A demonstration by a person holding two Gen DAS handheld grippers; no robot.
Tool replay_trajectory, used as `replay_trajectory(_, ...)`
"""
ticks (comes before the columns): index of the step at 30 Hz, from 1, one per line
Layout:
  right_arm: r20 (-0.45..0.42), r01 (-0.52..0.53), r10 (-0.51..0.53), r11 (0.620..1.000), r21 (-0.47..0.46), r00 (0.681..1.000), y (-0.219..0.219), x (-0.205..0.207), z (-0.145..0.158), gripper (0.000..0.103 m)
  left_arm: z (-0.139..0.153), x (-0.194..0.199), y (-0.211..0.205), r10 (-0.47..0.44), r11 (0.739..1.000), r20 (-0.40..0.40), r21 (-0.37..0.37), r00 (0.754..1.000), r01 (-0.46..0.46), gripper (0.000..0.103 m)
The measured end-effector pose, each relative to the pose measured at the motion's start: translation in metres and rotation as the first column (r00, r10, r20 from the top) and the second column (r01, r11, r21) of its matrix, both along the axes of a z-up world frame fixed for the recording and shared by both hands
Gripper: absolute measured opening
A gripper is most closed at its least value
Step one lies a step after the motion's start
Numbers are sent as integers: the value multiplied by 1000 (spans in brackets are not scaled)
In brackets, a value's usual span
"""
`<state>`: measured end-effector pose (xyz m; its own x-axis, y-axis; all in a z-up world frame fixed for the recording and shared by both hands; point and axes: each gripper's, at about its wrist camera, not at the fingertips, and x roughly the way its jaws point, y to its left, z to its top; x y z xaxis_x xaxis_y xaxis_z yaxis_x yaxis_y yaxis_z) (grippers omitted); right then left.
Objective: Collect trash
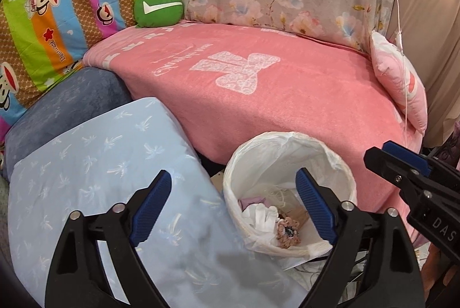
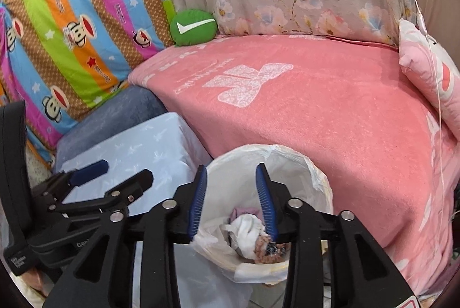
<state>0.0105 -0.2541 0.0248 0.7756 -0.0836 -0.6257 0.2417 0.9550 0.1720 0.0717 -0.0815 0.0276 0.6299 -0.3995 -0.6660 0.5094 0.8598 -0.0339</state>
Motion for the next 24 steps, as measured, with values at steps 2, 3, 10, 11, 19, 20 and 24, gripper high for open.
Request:
replay_trajectory(2, -9, -2, 2, 1000, -15, 1000, 3, -3, -4, 45, -2, -1, 3, 12, 1000, 3, 7, 1000, -12, 90)
replay_trajectory(3, -11, -3, 3, 1000, -17, 1000, 4, -5, -6, 46, -4, -2, 3, 15, 1000, 2, 9, 1000, -15, 90)
replay_trajectory(10, -36, 1, -3, 999, -52, 999, 13, -16, -17, 54, -12, -5, 8, 54, 998, -8, 29, 999, -54, 90)
replay_trajectory(11, -41, 2, -4, 999, -52, 999, 14, -18, -18, 55, -13, -6, 9, 58, 998, -9, 31, 998, -58, 90)
replay_trajectory(19, -73, 12, -16, 998, -60, 997, 15, -24, -27, 60, -24, -13, 8, 72, 996, -30, 61, 997, -70, 90)
replay_trajectory(20, -74, 12, -16, 998, -61, 997, 15, -24, -28, 60, -25, -14, 9, 73, 995, -32, 63, 997, -71, 90)
replay_trajectory(24, -81, 23, -28, 998, -64, 996, 16, -26, -31, 62, -29, -15, 8, 81, 995, -45, 70, 996, -78, 90)
